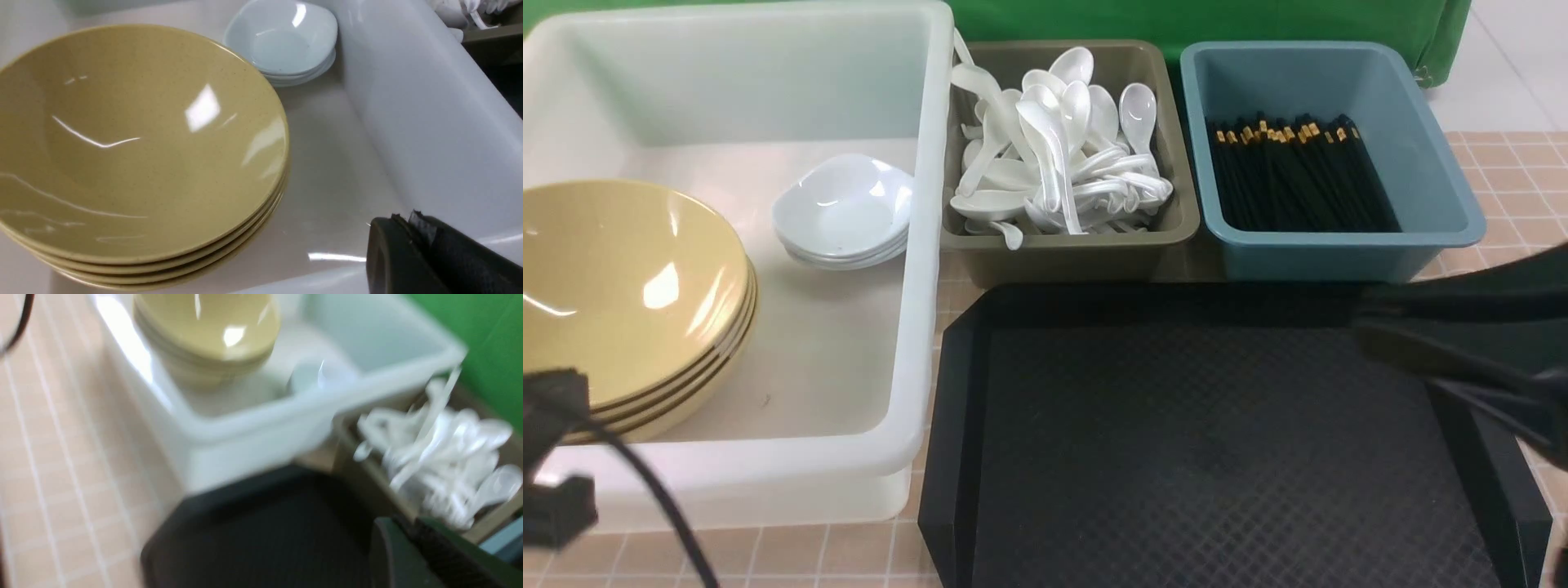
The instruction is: On brown table put chopsticks spoon bowls plates into blue grey white boxes.
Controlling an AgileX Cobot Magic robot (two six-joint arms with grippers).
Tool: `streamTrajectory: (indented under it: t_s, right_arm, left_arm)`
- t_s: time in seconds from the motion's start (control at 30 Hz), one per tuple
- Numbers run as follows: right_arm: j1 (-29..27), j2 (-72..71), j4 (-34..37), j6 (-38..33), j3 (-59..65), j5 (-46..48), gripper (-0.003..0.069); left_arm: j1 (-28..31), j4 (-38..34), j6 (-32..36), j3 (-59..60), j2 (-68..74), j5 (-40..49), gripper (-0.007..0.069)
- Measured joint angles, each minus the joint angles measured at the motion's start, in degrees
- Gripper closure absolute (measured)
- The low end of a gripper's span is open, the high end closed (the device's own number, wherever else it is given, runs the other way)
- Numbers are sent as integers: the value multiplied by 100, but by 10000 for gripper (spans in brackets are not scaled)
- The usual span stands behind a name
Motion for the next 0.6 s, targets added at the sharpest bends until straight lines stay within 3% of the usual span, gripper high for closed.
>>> streamTrajectory:
  t_s: [0.17, 0.6]
  right_arm:
    - [0, -390, 1, 7, 397, -848, 559]
    - [0, -403, 7, 20, 456, -416, 547]
  left_arm:
    - [0, 0, 11, 459, -740, -335, 623]
    - [0, 0, 15, 661, -999, -352, 623]
